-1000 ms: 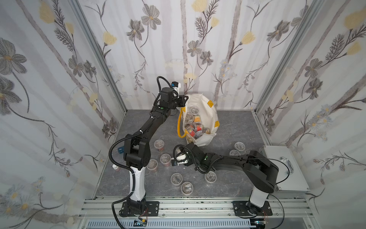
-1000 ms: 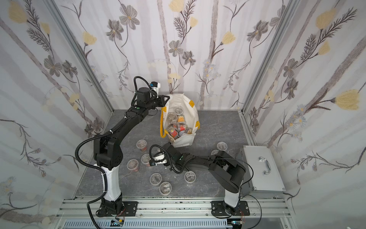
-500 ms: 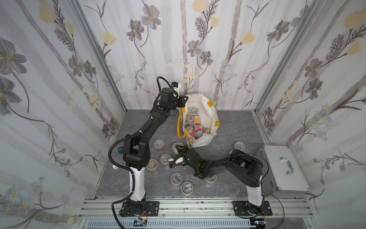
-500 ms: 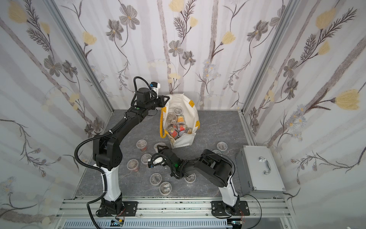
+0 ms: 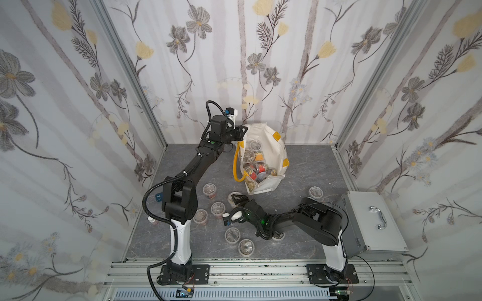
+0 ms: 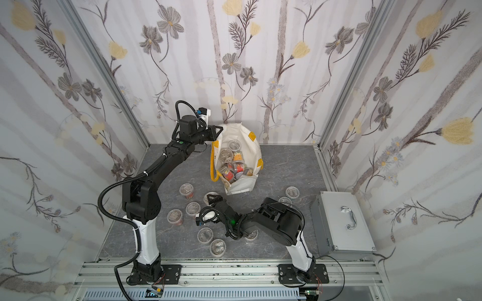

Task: Take out the seed jars from the canvas bag
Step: Adjust the seed jar at the center of the board.

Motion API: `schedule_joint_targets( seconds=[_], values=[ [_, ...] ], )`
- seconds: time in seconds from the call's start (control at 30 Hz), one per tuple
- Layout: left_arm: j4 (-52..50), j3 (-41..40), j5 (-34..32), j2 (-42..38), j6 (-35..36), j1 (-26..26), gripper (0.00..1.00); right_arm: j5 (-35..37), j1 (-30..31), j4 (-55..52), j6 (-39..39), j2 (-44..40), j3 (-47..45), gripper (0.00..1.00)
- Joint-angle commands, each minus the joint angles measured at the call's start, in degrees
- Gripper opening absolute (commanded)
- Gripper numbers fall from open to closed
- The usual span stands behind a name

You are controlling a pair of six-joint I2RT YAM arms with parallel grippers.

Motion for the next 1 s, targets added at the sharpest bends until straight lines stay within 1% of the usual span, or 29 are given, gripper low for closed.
schedule_joint_targets(
  seconds=[0.0, 0.2, 0.33, 0.43, 0.47, 0.53, 0.57, 0.63, 0.7, 0.83, 0.87, 0.9, 0.93, 0.97],
  values=[
    [4.2, -0.2, 1.2, -1.1, 0.9, 0.3, 0.0, -0.5, 0.3, 0.7, -0.3, -1.8, -0.6, 0.81],
    [4.7, -1.2, 1.3, -1.7, 0.9, 0.7, 0.0, -0.4, 1.2, -1.3, -1.6, -5.9, -2.9, 0.86],
    [5.2, -2.0, 1.5, -1.9, 0.6, 0.8, 0.0, -2.0, 1.7, -5.5, -0.2, -8.4, -4.5, 0.88],
    [5.6, -2.4, 1.7, -1.8, 0.2, 0.8, 0.0, -1.4, 2.7, -7.5, 0.6, -9.0, -5.3, 0.89],
    [5.6, -2.5, 1.7, -1.9, 0.0, 0.8, 0.0, -1.4, 3.1, -7.6, 0.9, -9.7, -7.5, 0.9],
    [5.8, -2.4, 1.8, -1.8, -0.3, 0.8, 0.0, -0.8, 3.8, -9.6, 1.8, -11.6, -8.5, 0.9],
    [5.9, -2.5, 2.0, -1.7, -0.4, 0.8, 0.0, -0.2, 4.4, -10.1, 1.9, -13.3, -9.6, 0.91],
    [5.9, -2.5, 2.1, -1.7, -0.4, 0.8, 0.0, 0.6, 5.9, -7.0, 2.9, -18.9, -12.6, 0.95],
    [5.9, -2.8, 2.4, -2.0, 0.0, 0.8, 0.0, 0.7, 6.8, -13.7, 4.6, -25.2, -11.5, 0.95],
    [8.2, -3.8, 3.2, -2.2, -1.0, 0.8, 0.0, 1.2, 7.0, -19.6, 7.5, -36.1, -10.6, 0.96],
    [9.2, -4.1, 3.3, -2.2, -1.6, 0.8, 0.0, 1.2, 7.1, -22.6, 7.7, -38.2, -9.9, 0.97],
    [9.9, -4.0, 3.3, -2.1, -2.1, 0.7, 0.0, 1.4, 7.4, -25.8, 6.7, -40.9, -9.5, 1.0],
    [10.2, -3.7, 3.3, -2.0, -2.5, 0.7, 0.0, 1.4, 7.1, -24.5, 7.4, -43.6, -10.2, 1.0],
    [10.2, -3.3, 3.6, -1.8, -2.7, 0.6, 0.0, 0.7, 6.2, -21.1, 9.6, -46.8, -11.5, 1.0]
  ],
)
